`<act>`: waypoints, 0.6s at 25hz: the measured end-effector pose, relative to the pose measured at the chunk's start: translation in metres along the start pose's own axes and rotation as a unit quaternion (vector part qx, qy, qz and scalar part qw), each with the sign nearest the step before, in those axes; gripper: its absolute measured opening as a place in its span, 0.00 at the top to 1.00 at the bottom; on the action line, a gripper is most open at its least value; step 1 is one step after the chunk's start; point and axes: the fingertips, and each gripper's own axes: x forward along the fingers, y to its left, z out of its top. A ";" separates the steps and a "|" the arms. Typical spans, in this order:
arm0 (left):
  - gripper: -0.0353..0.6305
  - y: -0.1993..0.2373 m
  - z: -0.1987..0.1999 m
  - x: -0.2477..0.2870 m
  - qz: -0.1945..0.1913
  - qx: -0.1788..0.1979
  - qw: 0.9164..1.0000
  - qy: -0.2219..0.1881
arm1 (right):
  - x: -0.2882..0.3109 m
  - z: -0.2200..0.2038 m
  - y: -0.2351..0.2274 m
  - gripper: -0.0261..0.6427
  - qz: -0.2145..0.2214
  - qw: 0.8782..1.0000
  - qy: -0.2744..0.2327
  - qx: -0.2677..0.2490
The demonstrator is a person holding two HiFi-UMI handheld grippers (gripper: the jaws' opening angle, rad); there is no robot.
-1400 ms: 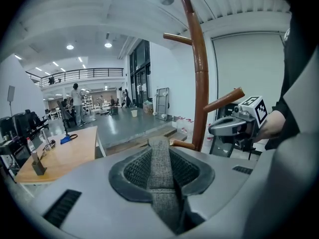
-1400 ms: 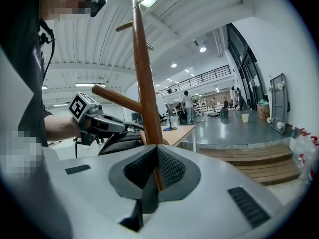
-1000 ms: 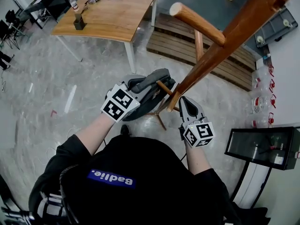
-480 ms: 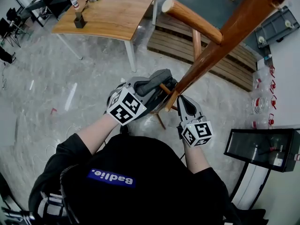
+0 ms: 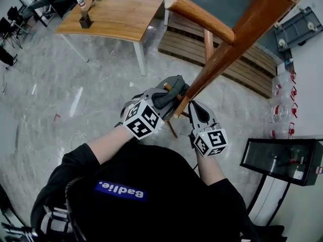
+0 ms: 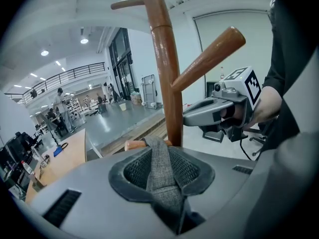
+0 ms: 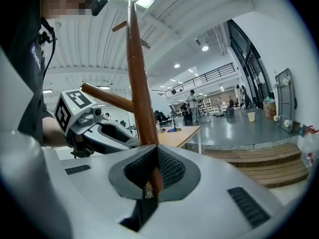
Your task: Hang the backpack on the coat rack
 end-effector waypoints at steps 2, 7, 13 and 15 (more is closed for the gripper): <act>0.78 -0.007 0.000 0.004 -0.003 -0.003 1.000 -0.001 | -0.001 0.000 0.000 0.95 0.003 1.000 0.000 -0.001; 0.78 -0.019 -0.003 0.013 0.000 -0.013 1.000 -0.001 | -0.003 -0.002 0.001 0.95 0.012 1.000 0.003 0.002; 0.77 -0.018 -0.011 0.018 0.025 -0.023 0.999 -0.001 | -0.003 -0.009 0.007 0.95 0.027 1.000 0.009 0.005; 0.76 -0.016 -0.014 0.019 0.037 -0.023 0.999 0.002 | -0.005 -0.009 0.009 0.95 0.031 0.999 0.007 0.006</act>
